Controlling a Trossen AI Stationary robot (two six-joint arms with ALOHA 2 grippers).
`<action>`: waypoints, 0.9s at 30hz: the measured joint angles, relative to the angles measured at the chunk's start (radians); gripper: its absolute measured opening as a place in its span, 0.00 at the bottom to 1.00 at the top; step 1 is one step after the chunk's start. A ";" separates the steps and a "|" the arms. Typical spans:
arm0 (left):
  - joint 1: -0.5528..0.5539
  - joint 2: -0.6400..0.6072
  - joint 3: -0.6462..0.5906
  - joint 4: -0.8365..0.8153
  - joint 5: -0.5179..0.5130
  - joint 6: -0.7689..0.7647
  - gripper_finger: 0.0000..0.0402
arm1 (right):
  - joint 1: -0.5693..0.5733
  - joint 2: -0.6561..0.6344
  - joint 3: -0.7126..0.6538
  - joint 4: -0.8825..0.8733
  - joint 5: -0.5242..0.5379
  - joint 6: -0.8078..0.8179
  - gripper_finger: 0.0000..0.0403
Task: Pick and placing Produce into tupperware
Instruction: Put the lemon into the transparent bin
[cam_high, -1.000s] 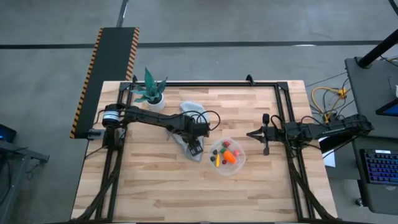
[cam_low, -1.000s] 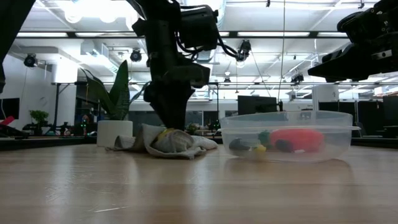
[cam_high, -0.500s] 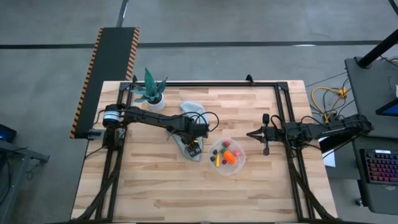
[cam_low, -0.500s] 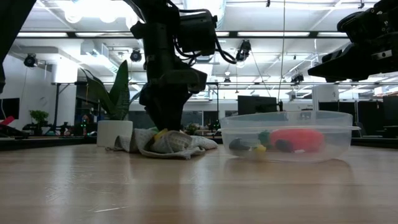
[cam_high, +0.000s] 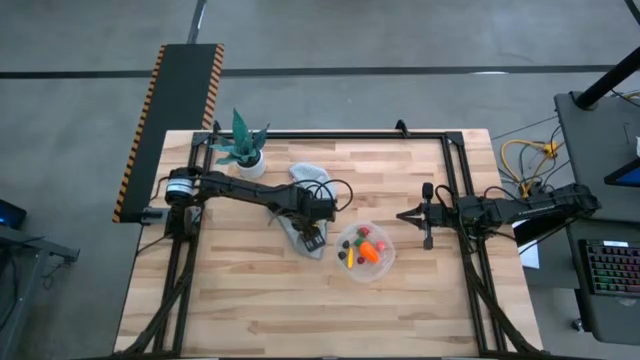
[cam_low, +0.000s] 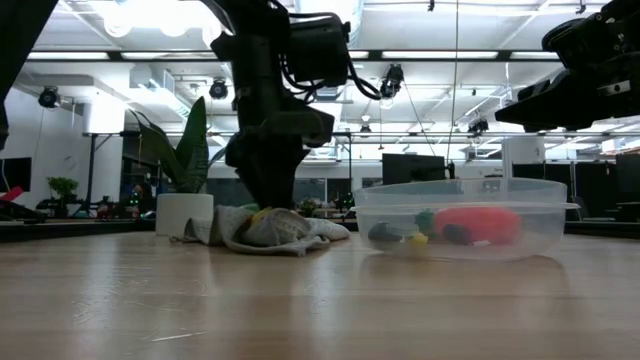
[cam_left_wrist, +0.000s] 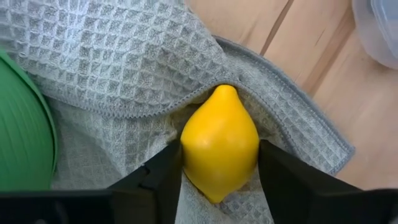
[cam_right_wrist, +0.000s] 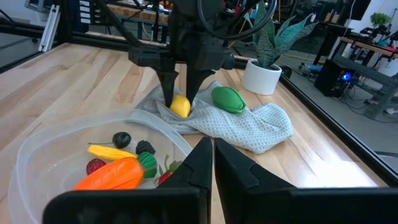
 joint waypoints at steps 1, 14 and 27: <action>0.000 0.000 0.002 0.000 0.000 0.000 0.39 | 0.000 0.000 0.000 0.000 0.000 0.000 0.02; -0.004 -0.004 0.054 -0.026 -0.008 0.005 0.25 | 0.000 0.000 0.000 0.000 0.000 0.000 0.02; -0.007 -0.006 0.054 -0.028 0.030 0.048 0.16 | 0.000 0.000 0.000 0.000 0.000 0.004 0.02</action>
